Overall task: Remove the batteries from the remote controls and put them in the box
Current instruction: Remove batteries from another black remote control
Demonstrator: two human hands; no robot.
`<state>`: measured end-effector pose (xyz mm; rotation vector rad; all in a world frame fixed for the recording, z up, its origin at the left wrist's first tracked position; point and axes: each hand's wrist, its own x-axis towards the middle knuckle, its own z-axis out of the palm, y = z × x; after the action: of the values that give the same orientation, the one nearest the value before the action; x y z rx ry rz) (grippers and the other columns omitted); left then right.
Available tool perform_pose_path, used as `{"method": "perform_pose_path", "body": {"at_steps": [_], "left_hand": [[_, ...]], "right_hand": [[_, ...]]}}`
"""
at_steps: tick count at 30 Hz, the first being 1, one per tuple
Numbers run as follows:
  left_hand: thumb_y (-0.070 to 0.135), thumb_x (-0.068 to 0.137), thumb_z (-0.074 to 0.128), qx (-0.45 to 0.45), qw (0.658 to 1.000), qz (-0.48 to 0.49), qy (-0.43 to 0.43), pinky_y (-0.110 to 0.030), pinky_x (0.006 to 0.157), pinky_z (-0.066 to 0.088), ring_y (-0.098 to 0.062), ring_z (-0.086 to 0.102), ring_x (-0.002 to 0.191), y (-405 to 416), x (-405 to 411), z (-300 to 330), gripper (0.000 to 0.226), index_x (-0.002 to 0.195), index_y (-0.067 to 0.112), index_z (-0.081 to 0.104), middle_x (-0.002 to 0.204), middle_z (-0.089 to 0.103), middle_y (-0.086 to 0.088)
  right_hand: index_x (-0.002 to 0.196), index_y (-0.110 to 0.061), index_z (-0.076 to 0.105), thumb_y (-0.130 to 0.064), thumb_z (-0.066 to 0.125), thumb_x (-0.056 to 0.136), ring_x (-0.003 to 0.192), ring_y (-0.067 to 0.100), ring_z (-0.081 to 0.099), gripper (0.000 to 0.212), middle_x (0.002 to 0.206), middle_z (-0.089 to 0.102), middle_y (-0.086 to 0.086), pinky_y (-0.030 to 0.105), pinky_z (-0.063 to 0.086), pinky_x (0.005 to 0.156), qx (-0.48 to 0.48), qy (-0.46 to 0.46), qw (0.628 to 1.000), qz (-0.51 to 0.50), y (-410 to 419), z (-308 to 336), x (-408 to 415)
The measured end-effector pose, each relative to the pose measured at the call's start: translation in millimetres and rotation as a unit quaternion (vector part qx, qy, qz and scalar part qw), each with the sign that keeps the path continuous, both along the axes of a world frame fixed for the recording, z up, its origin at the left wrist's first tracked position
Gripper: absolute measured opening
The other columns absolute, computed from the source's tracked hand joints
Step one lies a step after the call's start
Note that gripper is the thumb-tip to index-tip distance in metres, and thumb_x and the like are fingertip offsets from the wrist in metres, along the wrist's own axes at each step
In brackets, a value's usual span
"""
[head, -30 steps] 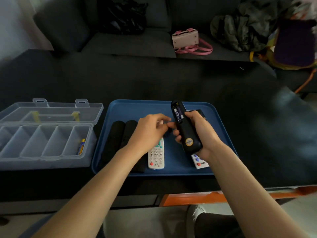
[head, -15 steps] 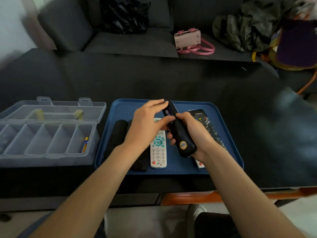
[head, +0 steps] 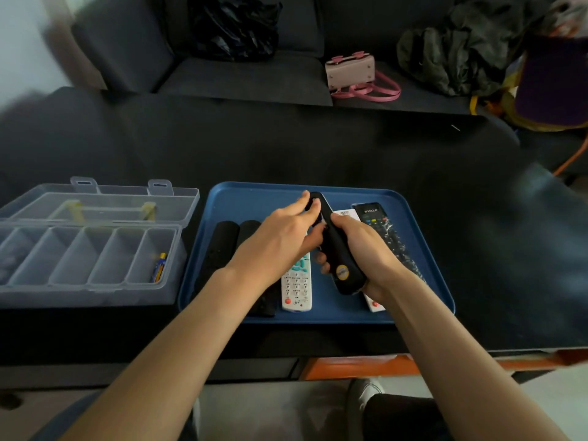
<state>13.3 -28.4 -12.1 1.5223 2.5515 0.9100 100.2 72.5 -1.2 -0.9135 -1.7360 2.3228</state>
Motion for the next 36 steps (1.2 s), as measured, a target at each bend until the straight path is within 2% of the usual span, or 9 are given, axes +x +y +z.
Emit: {"method": "perform_pose_path", "body": {"at_steps": [6, 12, 15, 19, 22, 24, 27, 30, 36], "left_hand": [[0.017, 0.094, 0.052, 0.060, 0.997, -0.040, -0.003, -0.021, 0.105, 0.028, -0.028, 0.041, 0.131, -1.3, -3.2, -3.7, 0.041, 0.133, 0.007, 0.047, 0.146, 0.034, -0.019], [0.006, 0.076, 0.065, 0.125, 0.970, -0.113, 0.173, -0.046, 0.102, 0.040, -0.035, 0.054, 0.118, -2.7, -15.4, -9.9, 0.037, 0.113, 0.004, 0.064, 0.118, 0.063, -0.019], [0.006, 0.079, 0.065, 0.160, 0.953, -0.108, 0.232, -0.036, 0.101, 0.042, -0.024, 0.062, 0.109, -2.3, -15.5, -10.3, 0.023, 0.101, 0.001, 0.069, 0.104, 0.070, -0.014], [0.024, 0.088, 0.050, 0.189, 0.974, -0.072, 0.103, -0.028, 0.099, 0.042, -0.017, 0.062, 0.103, -1.7, -8.0, -5.8, 0.027, 0.101, 0.003, 0.062, 0.107, 0.068, -0.009], [0.025, 0.093, 0.047, 0.199, 0.978, -0.036, -0.045, -0.028, 0.081, 0.051, -0.011, 0.063, 0.093, -1.4, -6.0, 0.7, 0.013, 0.099, 0.014, 0.047, 0.099, 0.065, -0.004], [0.018, 0.096, 0.044, 0.190, 0.977, 0.012, -0.099, -0.018, 0.069, 0.048, -0.003, 0.059, 0.079, 0.1, -7.1, 2.5, 0.005, 0.101, 0.016, 0.041, 0.087, 0.058, 0.003], [0.019, 0.097, 0.041, 0.153, 0.975, 0.047, -0.155, -0.012, 0.057, 0.036, 0.005, 0.048, 0.063, 2.8, -7.4, 2.4, 0.011, 0.108, 0.015, 0.044, 0.074, 0.045, 0.010], [0.033, 0.087, 0.059, 0.111, 0.970, 0.053, -0.212, -0.012, 0.056, 0.034, -0.006, 0.051, 0.069, 4.2, -8.0, 0.0, 0.030, 0.113, 0.019, 0.052, 0.072, 0.047, 0.003], [0.036, 0.078, 0.070, 0.120, 0.969, 0.074, -0.203, -0.021, 0.056, 0.030, -0.008, 0.036, 0.059, 3.1, -11.7, -2.6, 0.036, 0.109, 0.021, 0.058, 0.065, 0.039, 0.004]], "right_hand": [[0.089, -0.007, 0.052, -0.025, 0.038, 0.099, 0.048, 0.015, 0.050, 0.026, 0.069, 0.054, 0.009, 0.022, 0.041, 0.040, -0.093, 0.017, 0.995, -0.027, 1.1, 4.8, 0.4], [0.092, -0.004, 0.055, -0.027, 0.039, 0.099, 0.050, 0.017, 0.050, 0.028, 0.074, 0.063, 0.015, 0.021, 0.042, 0.040, -0.094, 0.012, 0.996, 0.001, 4.7, 9.8, 4.6], [0.088, -0.004, 0.055, -0.025, 0.038, 0.100, 0.050, 0.018, 0.051, 0.030, 0.071, 0.065, 0.015, 0.021, 0.042, 0.039, -0.101, 0.009, 0.995, 0.006, 3.3, 9.9, 4.8], [0.092, -0.004, 0.056, -0.025, 0.038, 0.100, 0.051, 0.018, 0.053, 0.029, 0.068, 0.065, 0.014, 0.022, 0.043, 0.040, -0.105, 0.004, 0.994, 0.002, 2.9, 9.5, 4.2], [0.102, -0.005, 0.057, -0.026, 0.034, 0.101, 0.053, 0.018, 0.052, 0.031, 0.076, 0.068, 0.017, 0.022, 0.043, 0.041, -0.118, 0.003, 0.993, -0.004, 3.6, 11.0, 3.4], [0.112, -0.003, 0.055, -0.027, 0.033, 0.101, 0.052, 0.018, 0.052, 0.034, 0.084, 0.068, 0.020, 0.021, 0.044, 0.040, -0.126, -0.003, 0.992, -0.013, 4.5, 10.7, 2.3], [0.110, -0.005, 0.054, -0.028, 0.034, 0.101, 0.051, 0.018, 0.052, 0.031, 0.082, 0.069, 0.019, 0.021, 0.044, 0.039, -0.130, -0.003, 0.991, -0.022, 4.1, 10.3, 1.2], [0.100, -0.005, 0.055, -0.026, 0.037, 0.100, 0.051, 0.017, 0.053, 0.028, 0.073, 0.066, 0.015, 0.022, 0.044, 0.040, -0.107, 0.002, 0.994, -0.028, 2.7, 9.5, 1.2], [0.100, -0.005, 0.055, -0.027, 0.038, 0.100, 0.051, 0.017, 0.053, 0.027, 0.088, 0.061, 0.019, 0.023, 0.043, 0.040, -0.083, 0.004, 0.996, -0.034, 1.3, 9.4, 1.9]]}}
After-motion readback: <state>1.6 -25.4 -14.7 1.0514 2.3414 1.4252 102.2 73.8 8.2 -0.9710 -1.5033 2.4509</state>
